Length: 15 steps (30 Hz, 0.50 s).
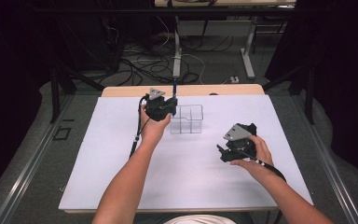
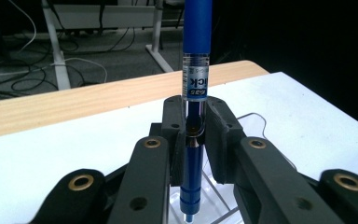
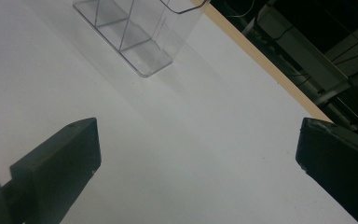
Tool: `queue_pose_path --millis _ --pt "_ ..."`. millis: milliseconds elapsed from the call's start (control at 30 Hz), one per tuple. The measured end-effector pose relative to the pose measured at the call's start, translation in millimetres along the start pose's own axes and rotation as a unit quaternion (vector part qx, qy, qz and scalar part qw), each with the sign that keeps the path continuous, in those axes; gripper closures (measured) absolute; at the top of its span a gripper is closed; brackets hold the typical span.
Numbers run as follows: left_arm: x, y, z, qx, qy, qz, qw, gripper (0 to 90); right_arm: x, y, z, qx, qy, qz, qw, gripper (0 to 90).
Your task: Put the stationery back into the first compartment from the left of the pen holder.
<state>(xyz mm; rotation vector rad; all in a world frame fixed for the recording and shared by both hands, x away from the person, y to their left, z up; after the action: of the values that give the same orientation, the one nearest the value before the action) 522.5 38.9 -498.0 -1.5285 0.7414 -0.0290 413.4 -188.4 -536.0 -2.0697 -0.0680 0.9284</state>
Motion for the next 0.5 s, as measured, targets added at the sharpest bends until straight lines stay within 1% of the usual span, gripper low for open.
queue_pose_path --millis 200,333,400,467,500 --pt "3.2 3.9 -0.5 0.0 -0.003 0.008 1.0 79.7 -0.2 0.8 0.7 0.0 -0.001 0.004 1.0 0.0" --pt "5.2 7.0 -1.6 -0.002 -0.004 0.019 0.9998 79.7 0.4 1.0 1.6 0.002 -0.005 0.004 1.0 0.0" --pt "6.8 8.0 -2.1 -0.001 -0.006 0.02 0.9998 79.6 1.1 1.1 2.1 0.002 -0.005 0.003 1.0 0.0" --pt "7.2 9.1 -2.1 -0.001 -0.006 0.026 0.9996 79.6 1.2 1.7 2.3 0.0 -0.006 0.006 1.0 0.0" --pt "6.8 9.9 -1.3 0.004 -0.007 0.031 0.9995 79.5 1.1 1.7 2.4 0.0 -0.007 0.006 1.0 0.0"
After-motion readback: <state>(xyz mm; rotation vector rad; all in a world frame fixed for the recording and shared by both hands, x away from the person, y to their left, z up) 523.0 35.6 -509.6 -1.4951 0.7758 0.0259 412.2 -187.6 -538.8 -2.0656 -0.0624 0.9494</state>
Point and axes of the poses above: each handheld gripper's, and its own axes: x roughly forward along the jaws, y roughly out of its underside, z roughly to its left, the point moved 7 cm from there along x, roughly forward along the jaws, and after that the axes turned 6 degrees about -y, right-handed, at the moved point
